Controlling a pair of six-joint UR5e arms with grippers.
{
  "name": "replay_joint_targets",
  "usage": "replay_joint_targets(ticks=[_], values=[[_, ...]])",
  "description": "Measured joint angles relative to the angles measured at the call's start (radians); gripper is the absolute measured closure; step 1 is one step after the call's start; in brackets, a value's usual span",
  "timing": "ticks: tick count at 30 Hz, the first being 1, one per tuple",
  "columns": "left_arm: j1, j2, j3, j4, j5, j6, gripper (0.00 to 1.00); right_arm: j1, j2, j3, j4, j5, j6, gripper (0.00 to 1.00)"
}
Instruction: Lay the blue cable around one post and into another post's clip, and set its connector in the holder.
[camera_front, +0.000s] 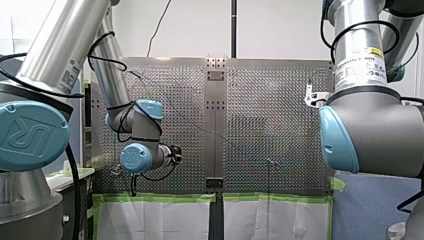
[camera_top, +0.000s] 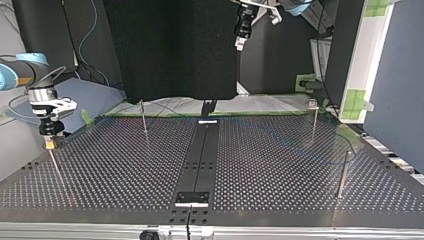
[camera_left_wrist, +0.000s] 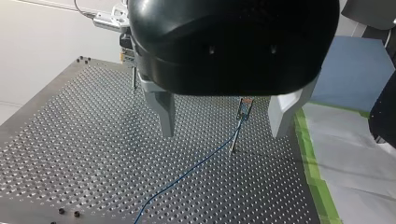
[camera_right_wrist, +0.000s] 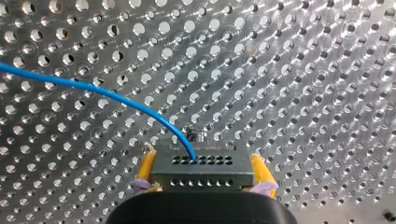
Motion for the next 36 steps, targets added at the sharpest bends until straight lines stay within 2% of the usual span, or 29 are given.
replay_joint_targets(ticks=[22,23,24,26,27,29,30,32,33,34,35,36], values=[[0.000,0.001,0.002,-0.003,0.000,0.000,0.00,0.001,0.002,0.000,-0.011,0.002,0.002,1.00],[0.000,0.001,0.002,-0.003,0.000,0.000,0.00,0.001,0.002,0.000,-0.011,0.003,0.002,0.91],[0.000,0.001,0.002,-0.003,0.000,0.000,0.00,0.001,0.002,0.000,-0.010,0.003,0.002,0.91],[0.000,0.000,0.002,-0.003,0.000,0.000,0.00,0.001,0.002,0.000,-0.009,0.003,0.001,0.74],[0.000,0.000,0.002,-0.003,0.000,0.000,0.00,0.001,0.002,0.000,-0.008,0.003,0.000,0.74],[0.000,-0.001,0.002,-0.003,0.000,0.000,0.00,0.001,0.002,0.000,-0.004,0.003,-0.001,0.53],[0.000,-0.001,0.002,-0.004,0.000,0.000,0.00,0.001,0.002,0.000,-0.002,0.003,-0.001,0.53],[0.000,-0.001,0.002,-0.004,0.000,0.000,0.00,0.001,0.002,0.000,0.001,0.003,-0.002,0.33],[0.000,0.000,0.002,-0.003,0.000,0.000,0.00,0.001,0.003,0.000,0.001,0.003,-0.002,0.33],[0.000,0.000,0.002,-0.003,0.000,-0.001,0.00,0.001,0.003,0.000,0.004,0.004,-0.002,0.30],[0.000,0.001,0.002,-0.003,0.000,-0.001,0.00,0.001,0.003,0.000,0.004,0.004,-0.002,0.20],[0.000,0.001,0.002,-0.003,0.000,-0.001,0.00,0.001,0.003,0.000,0.005,0.005,-0.002,0.20]])
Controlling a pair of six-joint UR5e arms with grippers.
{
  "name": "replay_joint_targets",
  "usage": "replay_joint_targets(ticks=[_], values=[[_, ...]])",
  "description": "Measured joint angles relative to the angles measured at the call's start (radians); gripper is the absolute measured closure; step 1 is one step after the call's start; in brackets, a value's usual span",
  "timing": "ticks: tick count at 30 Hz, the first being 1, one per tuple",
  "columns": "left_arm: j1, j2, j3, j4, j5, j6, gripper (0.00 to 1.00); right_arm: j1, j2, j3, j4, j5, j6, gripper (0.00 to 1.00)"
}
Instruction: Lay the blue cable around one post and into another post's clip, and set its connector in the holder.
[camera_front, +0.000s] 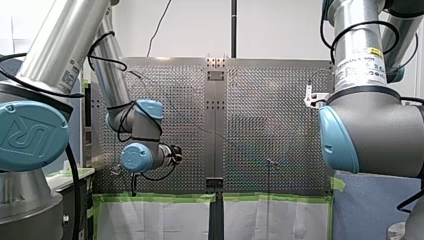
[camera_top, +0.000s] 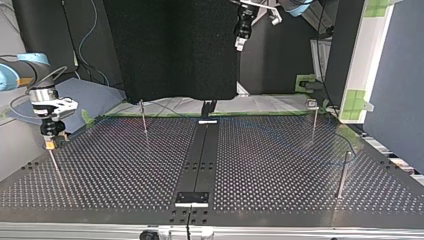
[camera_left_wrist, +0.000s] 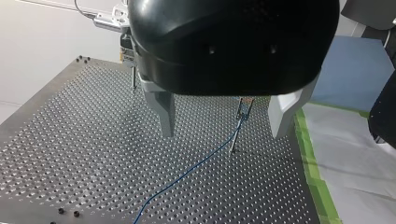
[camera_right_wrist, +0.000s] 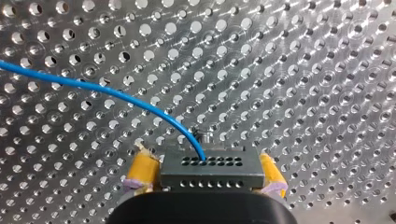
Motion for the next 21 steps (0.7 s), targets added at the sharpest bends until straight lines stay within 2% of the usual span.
replay_joint_targets(ticks=[1,10,21], values=[[0.000,0.000,0.000,0.000,0.000,0.000,0.00,0.000,0.000,0.000,0.001,0.000,0.000,0.16],[0.000,0.000,0.000,0.000,0.000,-0.001,0.00,0.000,0.000,0.000,-0.003,0.002,-0.001,0.16],[0.000,-0.001,0.000,-0.001,0.000,-0.001,0.00,-0.002,0.000,0.000,-0.010,0.003,0.002,0.09]])
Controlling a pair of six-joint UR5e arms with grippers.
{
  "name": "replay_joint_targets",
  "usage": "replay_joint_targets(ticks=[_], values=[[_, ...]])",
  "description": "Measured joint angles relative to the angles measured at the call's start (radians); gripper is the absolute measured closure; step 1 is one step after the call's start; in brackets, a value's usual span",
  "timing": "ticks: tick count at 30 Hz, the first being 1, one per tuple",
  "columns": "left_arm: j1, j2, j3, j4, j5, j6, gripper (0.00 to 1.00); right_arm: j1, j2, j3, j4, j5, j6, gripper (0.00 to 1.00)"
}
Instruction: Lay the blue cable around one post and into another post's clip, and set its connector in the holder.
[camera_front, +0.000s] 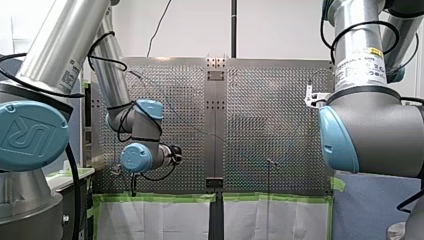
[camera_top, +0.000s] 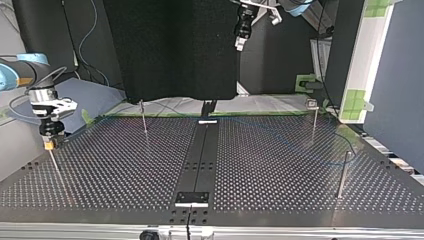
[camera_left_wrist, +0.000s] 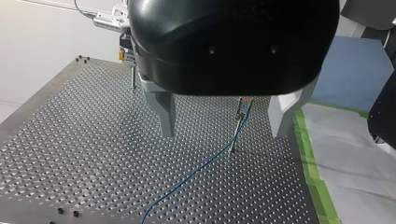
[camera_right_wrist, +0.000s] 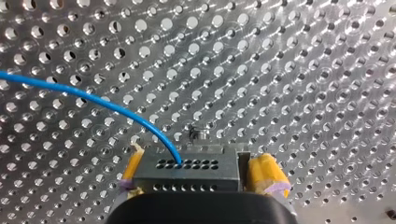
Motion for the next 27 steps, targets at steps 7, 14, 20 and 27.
replay_joint_targets(ticks=[7,14,20,27], values=[[0.000,-0.001,0.000,0.000,0.000,0.000,0.00,-0.002,0.000,0.000,-0.002,0.001,0.002,0.09],[0.000,-0.001,0.000,0.000,0.000,0.000,0.00,-0.004,0.000,0.000,-0.002,0.003,0.020,0.09],[0.000,0.001,0.000,0.000,0.000,0.000,0.00,-0.002,-0.001,-0.001,0.003,0.003,0.029,0.09],[0.000,0.000,0.000,-0.004,0.000,0.000,0.00,0.003,-0.001,-0.012,0.007,0.004,0.025,0.09]])
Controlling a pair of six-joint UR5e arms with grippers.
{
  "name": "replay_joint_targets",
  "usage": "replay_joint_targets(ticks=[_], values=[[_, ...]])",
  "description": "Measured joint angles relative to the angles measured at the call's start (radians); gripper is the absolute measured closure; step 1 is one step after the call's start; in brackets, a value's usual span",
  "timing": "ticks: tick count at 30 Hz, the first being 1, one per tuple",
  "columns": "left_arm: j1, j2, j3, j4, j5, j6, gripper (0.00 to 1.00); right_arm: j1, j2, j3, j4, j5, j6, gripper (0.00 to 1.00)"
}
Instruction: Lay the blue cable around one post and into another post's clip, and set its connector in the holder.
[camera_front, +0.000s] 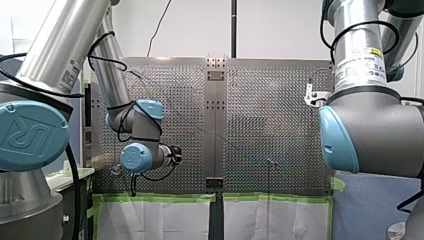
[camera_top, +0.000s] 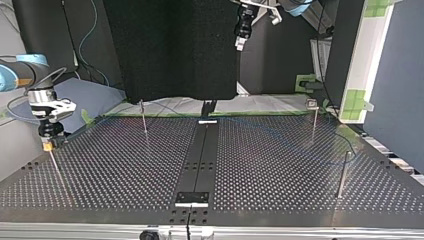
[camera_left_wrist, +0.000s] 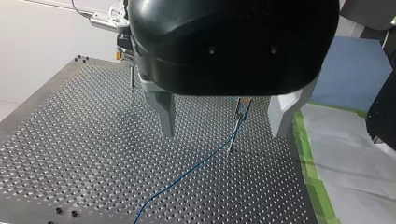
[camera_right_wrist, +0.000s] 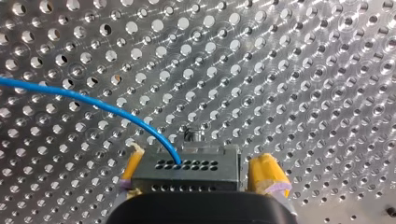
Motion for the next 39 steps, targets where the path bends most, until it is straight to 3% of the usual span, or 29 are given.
replay_joint_targets(ticks=[17,21,39], values=[[0.000,0.000,0.000,-0.001,0.000,0.000,0.00,0.003,-0.009,-0.004,0.029,0.012,-0.010,0.09],[0.000,0.000,0.000,-0.001,0.000,0.000,0.00,-0.001,0.007,-0.005,-0.011,-0.019,-0.007,0.09],[-0.003,0.000,0.000,-0.004,0.000,0.000,0.00,0.000,0.009,-0.004,-0.012,-0.019,-0.007,0.09]])
